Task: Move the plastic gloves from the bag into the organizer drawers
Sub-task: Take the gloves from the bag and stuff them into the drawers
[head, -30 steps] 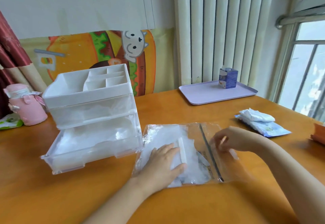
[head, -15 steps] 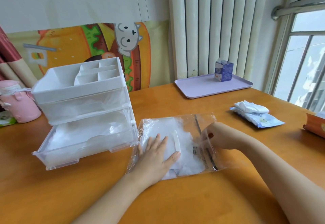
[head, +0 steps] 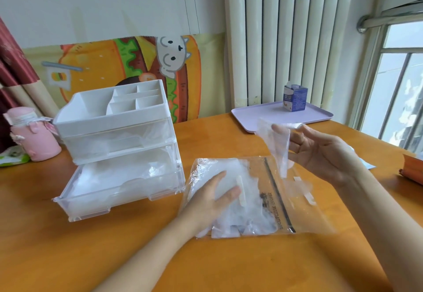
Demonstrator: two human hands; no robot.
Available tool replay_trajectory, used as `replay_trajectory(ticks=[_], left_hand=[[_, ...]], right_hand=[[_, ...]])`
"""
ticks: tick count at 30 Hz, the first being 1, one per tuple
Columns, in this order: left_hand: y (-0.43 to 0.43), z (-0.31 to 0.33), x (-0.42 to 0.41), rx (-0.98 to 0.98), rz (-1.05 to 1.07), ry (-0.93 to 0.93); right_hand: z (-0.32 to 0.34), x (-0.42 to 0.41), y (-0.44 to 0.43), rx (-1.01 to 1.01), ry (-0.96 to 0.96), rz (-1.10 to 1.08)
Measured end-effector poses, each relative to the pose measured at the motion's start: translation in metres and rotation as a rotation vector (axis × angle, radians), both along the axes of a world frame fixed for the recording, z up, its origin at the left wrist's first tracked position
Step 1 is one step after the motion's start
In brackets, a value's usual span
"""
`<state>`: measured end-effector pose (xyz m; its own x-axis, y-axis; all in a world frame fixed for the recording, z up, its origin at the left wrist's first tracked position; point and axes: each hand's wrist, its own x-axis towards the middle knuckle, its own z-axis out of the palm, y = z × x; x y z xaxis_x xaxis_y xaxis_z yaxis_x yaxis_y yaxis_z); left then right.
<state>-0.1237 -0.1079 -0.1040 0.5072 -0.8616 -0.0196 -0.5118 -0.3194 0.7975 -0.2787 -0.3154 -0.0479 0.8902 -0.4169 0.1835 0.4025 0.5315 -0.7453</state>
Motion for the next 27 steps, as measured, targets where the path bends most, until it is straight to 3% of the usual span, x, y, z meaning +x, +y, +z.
replay_trajectory(ticks=[2,4,11,14,16,19,23,27], left_hand=[[0.000,0.013,-0.001,-0.216,-0.045,0.244],[0.002,0.023,-0.003,-0.309,-0.096,0.393],[0.000,0.023,-0.006,-0.385,-0.267,0.817],[-0.001,0.026,-0.005,-0.468,-0.198,0.913],[0.001,0.038,-0.004,-0.540,-0.133,0.855],[0.014,0.073,0.001,-0.572,-0.010,0.568],[0.049,0.117,0.003,-0.470,-0.007,0.036],[0.075,0.137,0.014,-0.379,-0.044,-0.155]], right_hand=[[-0.001,0.002,0.007,0.024,-0.057,0.153],[0.003,0.000,0.014,-0.021,-0.083,0.129],[-0.001,0.005,0.040,-0.021,-0.045,0.154],[-0.003,0.005,0.033,0.002,-0.011,0.087],[-0.005,0.007,0.023,0.005,0.013,0.092],[-0.007,0.015,0.027,-0.010,-0.044,0.256],[-0.009,0.024,0.039,-0.318,0.065,0.240],[0.002,0.035,0.077,-0.717,0.252,0.171]])
